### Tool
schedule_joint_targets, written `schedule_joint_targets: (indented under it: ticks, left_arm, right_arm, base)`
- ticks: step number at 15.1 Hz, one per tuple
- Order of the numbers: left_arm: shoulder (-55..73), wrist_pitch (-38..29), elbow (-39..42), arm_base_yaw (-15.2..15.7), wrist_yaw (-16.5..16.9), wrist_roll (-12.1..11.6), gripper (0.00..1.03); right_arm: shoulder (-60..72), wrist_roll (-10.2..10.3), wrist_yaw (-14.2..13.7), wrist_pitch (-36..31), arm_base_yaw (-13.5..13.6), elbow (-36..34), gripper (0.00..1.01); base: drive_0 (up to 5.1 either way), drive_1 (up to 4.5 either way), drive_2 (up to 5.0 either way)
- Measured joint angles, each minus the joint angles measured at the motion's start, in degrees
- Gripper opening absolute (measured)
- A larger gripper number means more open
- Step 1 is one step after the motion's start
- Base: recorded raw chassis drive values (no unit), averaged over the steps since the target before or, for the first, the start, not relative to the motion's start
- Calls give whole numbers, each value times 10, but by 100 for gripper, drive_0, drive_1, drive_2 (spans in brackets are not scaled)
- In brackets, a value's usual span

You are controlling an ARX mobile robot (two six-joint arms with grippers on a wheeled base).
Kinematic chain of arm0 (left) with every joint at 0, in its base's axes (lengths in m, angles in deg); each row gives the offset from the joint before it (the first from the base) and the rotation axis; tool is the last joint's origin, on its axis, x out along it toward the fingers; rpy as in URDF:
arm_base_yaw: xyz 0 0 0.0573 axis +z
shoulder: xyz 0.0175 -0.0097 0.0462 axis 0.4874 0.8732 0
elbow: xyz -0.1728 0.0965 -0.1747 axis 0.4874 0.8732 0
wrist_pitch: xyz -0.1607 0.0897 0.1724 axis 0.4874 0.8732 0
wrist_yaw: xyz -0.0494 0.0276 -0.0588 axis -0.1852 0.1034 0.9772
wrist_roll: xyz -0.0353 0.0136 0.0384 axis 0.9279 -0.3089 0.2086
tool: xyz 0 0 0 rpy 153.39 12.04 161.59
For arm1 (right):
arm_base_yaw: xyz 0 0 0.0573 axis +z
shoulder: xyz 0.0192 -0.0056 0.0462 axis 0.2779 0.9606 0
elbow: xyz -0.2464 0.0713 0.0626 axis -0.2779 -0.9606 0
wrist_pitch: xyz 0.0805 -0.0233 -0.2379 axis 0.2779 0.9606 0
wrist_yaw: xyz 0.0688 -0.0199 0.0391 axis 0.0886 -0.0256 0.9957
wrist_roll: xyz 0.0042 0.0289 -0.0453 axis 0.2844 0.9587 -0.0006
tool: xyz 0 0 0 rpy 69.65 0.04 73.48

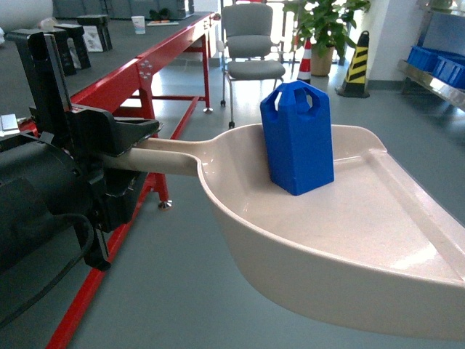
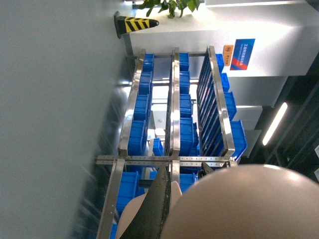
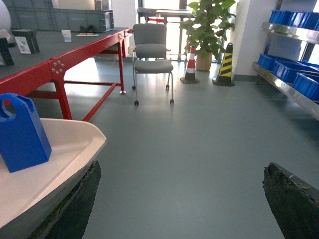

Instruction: Place part in tray to right shelf

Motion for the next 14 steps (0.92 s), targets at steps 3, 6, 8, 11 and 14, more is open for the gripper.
schedule_joint_targets:
  ticks: [3, 6, 8, 11, 14]
  left_arm:
    - [0, 0, 0, 0, 0, 0, 13]
    - [0, 0, 0, 0, 0, 0, 13]
    - [0, 1, 0, 0, 0, 0, 13]
    - [0, 0, 0, 0, 0, 0, 13]
    - [0, 2, 0, 0, 0, 0, 13]
  right_arm:
    - [0, 0, 0, -1, 0, 0, 98]
    - [0, 0, 0, 1, 0, 0, 98]
    - [0, 0, 0, 1, 0, 0, 98]
    - [0, 0, 0, 2, 0, 0, 98]
    - [0, 0, 0, 3, 0, 0, 98]
  base:
    - [-3, 414, -420]
    - [0, 417, -416]
    - [-2, 415, -419]
    - [-2, 416, -419]
    - [7, 425, -411]
